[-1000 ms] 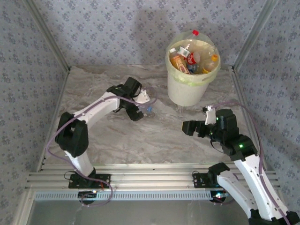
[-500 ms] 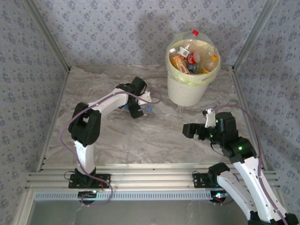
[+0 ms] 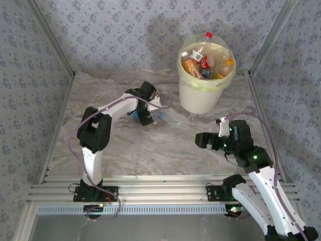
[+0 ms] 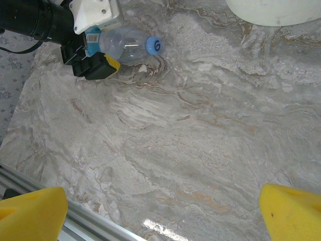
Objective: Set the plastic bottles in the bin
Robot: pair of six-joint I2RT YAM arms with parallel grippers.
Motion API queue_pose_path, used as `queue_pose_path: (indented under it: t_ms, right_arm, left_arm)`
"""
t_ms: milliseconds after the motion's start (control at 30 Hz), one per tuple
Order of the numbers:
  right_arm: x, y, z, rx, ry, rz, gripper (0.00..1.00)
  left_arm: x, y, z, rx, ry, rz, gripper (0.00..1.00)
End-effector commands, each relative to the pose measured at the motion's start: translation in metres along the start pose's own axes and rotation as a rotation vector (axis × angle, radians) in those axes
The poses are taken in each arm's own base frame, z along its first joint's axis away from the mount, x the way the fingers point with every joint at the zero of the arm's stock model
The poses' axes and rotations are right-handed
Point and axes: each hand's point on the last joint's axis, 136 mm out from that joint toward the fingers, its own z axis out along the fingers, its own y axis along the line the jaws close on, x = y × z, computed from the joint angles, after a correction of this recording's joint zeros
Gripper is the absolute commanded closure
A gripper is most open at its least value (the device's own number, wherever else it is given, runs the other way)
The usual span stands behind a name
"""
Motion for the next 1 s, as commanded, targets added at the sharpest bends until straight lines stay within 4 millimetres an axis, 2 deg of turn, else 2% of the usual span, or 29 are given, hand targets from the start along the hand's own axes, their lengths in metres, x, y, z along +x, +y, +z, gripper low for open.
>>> queue_pose_path:
  t_ms: [0,233,500,633,833,967]
  right_arm:
    - [0.0,-0.001,0.002,-0.001,-0.001,-0.001,0.0]
    - [0.001,-0.003,0.003,0.001,-0.001,0.002,0.0]
    - [0.0,-0.004,0.003,0.002,-0.005,0.002,0.0]
    - [0.001,-0.004,0.004,0.003,-0.001,0.003,0.0]
    - [0.002,-0.005,0.004,0.008,-0.002,0.002,0.0]
    - [0.003,-0.007,0.004,0.013,0.001,0.006,0.0]
  left_arm:
    - [-0.002,-0.006,-0.002,0.058,-0.004,-0.017,0.01]
    - [0.005,-0.024,-0.009,0.14,0.012,-0.107,0.07]
    - [0.019,-0.044,-0.025,0.182,0.018,-0.257,0.08]
    - [0.021,-0.046,-0.032,0.178,0.004,-0.336,0.08]
    - [0.019,-0.05,-0.029,0.211,0.031,-0.465,0.09]
    - [0.021,-0.05,-0.022,0.206,0.057,-0.5,0.13]
